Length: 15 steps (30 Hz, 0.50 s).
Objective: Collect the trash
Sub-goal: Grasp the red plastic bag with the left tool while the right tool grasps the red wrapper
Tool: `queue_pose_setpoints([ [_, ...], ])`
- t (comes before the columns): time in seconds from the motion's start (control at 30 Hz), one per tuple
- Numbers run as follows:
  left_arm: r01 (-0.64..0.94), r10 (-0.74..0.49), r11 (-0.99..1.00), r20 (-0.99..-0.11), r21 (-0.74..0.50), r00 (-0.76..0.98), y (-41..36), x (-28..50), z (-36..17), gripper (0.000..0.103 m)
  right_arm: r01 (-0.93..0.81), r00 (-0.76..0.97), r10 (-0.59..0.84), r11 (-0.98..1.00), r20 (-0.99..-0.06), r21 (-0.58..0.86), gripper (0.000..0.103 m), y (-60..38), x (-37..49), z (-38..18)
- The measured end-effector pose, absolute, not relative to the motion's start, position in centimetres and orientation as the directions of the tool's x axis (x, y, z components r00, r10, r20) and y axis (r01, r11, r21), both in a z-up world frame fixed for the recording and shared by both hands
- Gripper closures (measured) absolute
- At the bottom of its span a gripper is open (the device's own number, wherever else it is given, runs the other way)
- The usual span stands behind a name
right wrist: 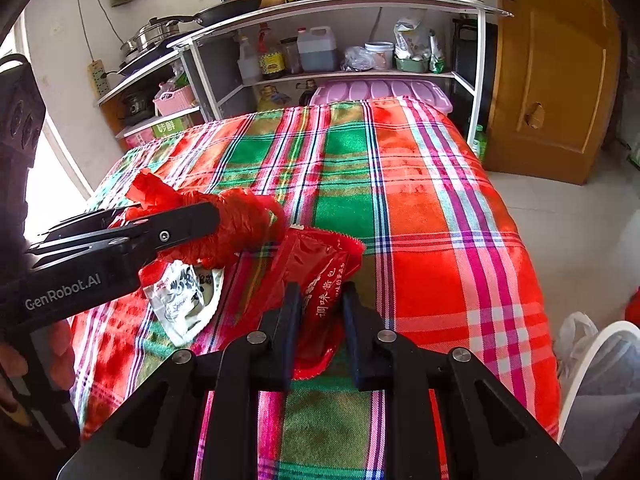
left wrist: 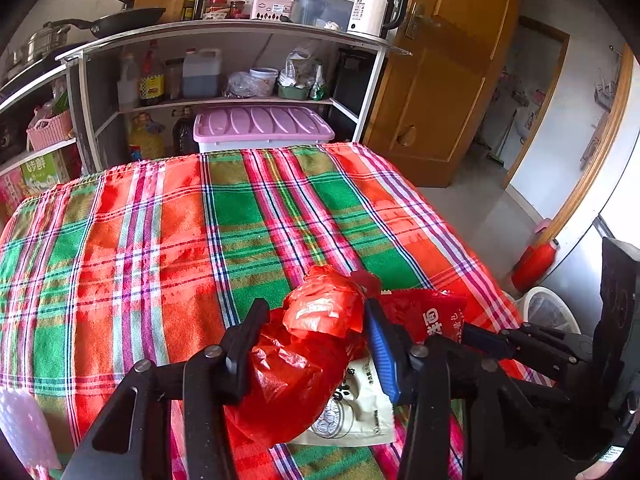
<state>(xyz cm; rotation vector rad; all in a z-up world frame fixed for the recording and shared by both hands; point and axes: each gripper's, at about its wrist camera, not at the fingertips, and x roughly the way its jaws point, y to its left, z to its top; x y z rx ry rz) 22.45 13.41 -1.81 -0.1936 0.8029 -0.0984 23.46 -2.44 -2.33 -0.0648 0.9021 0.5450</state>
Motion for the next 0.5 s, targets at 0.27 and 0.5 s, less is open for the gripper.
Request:
queue_pose_setpoints([
  [0.27,0.012,-0.169,0.973,-0.677,-0.230,0.716,13.5,20.5,-0.6,0.055,-0.470,0.518,0.425,0.866,-0.742,0.168,0.083,-3.5,22.3,-1.4],
  [0.5,0.027,-0.175,0.973,-0.655,-0.229,0.735,12.9,18.7,0.5,0.055,-0.445,0.542,0.430,0.876,-0.722,0.187,0.083,-5.3,21.3,-0.5],
])
